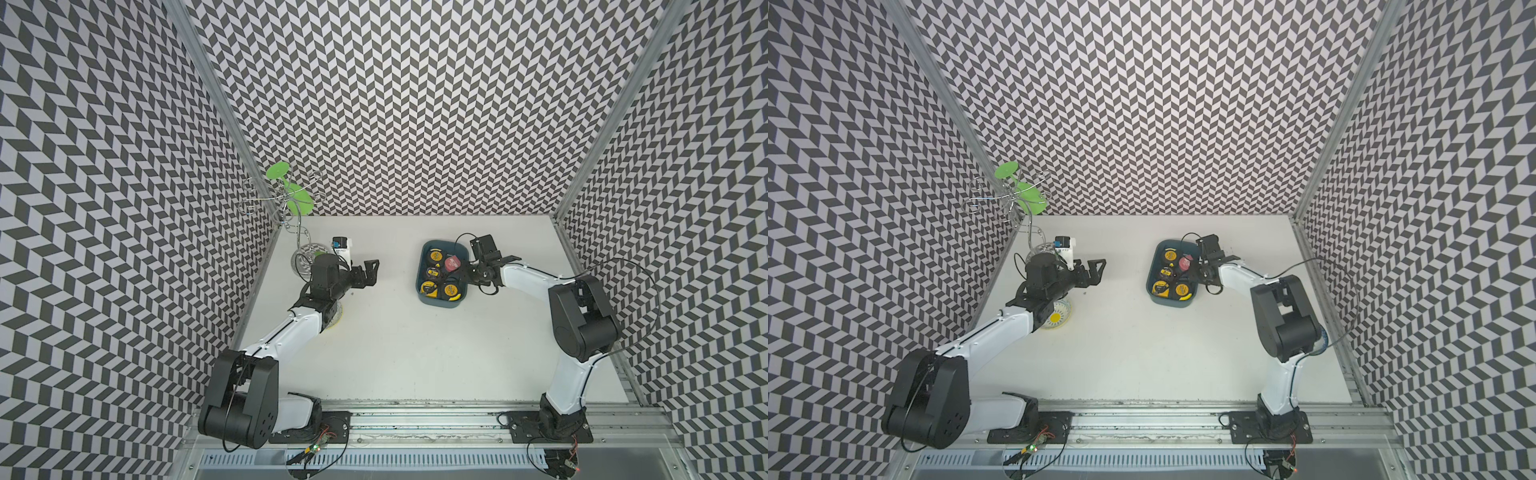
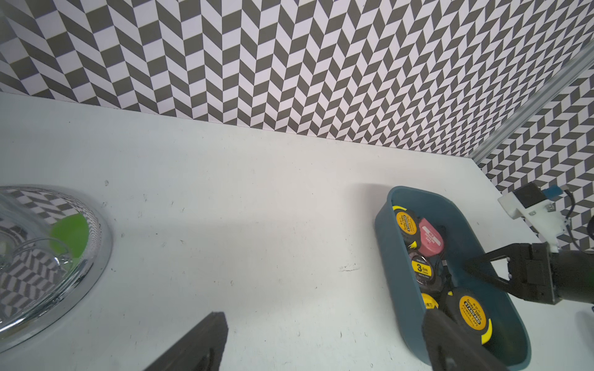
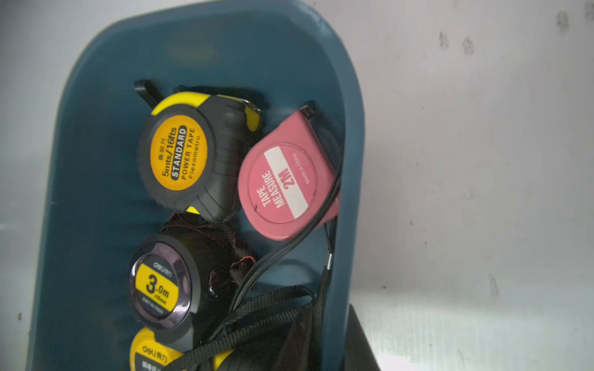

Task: Take the tape measure out of the storage box
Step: Move the storage box to the center of the board.

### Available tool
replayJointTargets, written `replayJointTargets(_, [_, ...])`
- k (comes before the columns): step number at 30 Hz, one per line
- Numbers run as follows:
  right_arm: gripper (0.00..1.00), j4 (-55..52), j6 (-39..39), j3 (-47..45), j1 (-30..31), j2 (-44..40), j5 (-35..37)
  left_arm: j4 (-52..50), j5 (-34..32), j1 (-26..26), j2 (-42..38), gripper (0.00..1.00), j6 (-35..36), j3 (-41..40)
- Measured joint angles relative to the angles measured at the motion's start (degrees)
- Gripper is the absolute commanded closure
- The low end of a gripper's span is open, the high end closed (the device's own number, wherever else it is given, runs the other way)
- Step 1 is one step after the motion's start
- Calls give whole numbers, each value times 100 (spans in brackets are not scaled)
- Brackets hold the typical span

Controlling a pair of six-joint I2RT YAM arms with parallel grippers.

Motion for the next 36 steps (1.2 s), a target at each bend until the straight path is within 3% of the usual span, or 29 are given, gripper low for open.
replayJointTargets(9, [83, -79, 15, -13, 442, -33, 26, -190, -9, -9, -264, 0, -28, -153])
replayJointTargets(28, [83, -79, 496, -345, 2031, -269, -116, -542, -131, -37, -848, 0, -157, -522])
replayJointTargets(36, [83, -109, 774, -345, 2315, -269, -238, -693, -142, -39, -903, 0, -155, -522])
